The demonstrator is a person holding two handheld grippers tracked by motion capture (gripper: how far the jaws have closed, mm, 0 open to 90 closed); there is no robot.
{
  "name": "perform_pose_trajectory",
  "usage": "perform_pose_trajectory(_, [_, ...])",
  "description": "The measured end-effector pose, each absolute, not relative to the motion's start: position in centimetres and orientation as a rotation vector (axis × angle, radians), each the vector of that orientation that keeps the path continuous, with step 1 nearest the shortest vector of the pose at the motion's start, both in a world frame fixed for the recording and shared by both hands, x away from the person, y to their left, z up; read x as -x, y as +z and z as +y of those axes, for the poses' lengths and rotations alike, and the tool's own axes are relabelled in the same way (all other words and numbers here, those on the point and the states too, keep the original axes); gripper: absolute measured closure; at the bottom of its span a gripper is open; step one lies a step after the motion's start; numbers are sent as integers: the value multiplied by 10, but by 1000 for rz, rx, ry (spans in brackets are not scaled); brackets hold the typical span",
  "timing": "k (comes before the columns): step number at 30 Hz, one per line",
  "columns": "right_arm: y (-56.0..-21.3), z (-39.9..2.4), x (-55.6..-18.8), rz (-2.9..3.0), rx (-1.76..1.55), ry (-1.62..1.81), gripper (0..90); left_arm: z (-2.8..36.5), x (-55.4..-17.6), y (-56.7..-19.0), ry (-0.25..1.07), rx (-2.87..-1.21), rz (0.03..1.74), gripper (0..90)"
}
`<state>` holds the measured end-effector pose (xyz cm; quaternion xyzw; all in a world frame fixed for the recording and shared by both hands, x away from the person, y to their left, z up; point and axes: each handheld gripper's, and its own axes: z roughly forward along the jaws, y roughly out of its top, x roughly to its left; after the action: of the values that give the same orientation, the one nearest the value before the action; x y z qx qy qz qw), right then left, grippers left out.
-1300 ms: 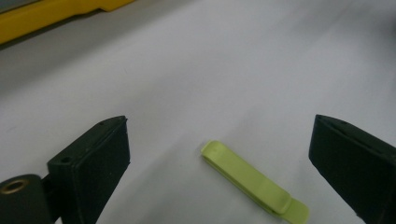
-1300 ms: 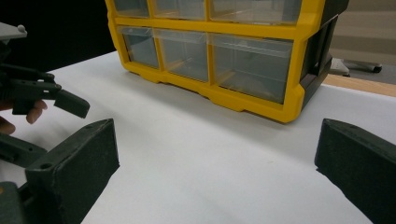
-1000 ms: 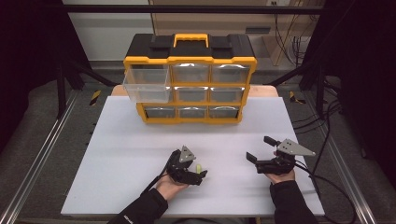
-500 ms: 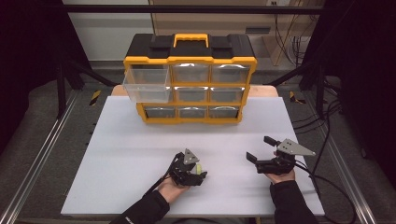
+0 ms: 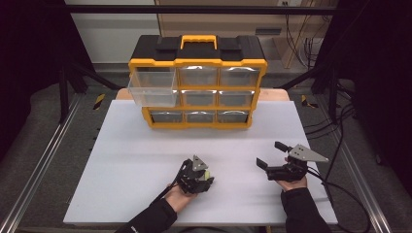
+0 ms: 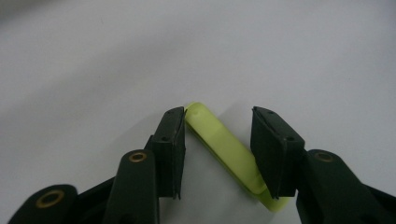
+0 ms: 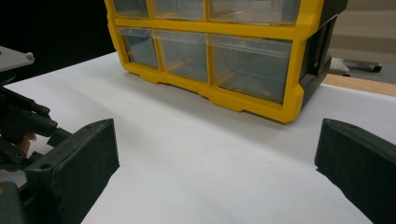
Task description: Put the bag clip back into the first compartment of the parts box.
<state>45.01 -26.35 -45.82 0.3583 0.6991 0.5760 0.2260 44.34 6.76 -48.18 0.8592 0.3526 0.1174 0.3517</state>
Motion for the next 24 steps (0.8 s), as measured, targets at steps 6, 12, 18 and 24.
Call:
perform_pose_trajectory(6, [-458,-264,-450,1927,-988,1589,2,67,-443,-480,304,-2233,925,607])
perform_pose_trajectory(12, [-458,-264,-450,1928,-987,1591,2,66,-442,-480,308,-2246,916,661])
perform_pose_trajectory(18, [-459,-263,-450,1933,-993,1589,2,66,-443,-480,308,-2253,911,702])
perform_pose_trajectory(24, [-459,-263,-450,1933,-993,1589,2,66,-443,-479,311,-2261,904,748])
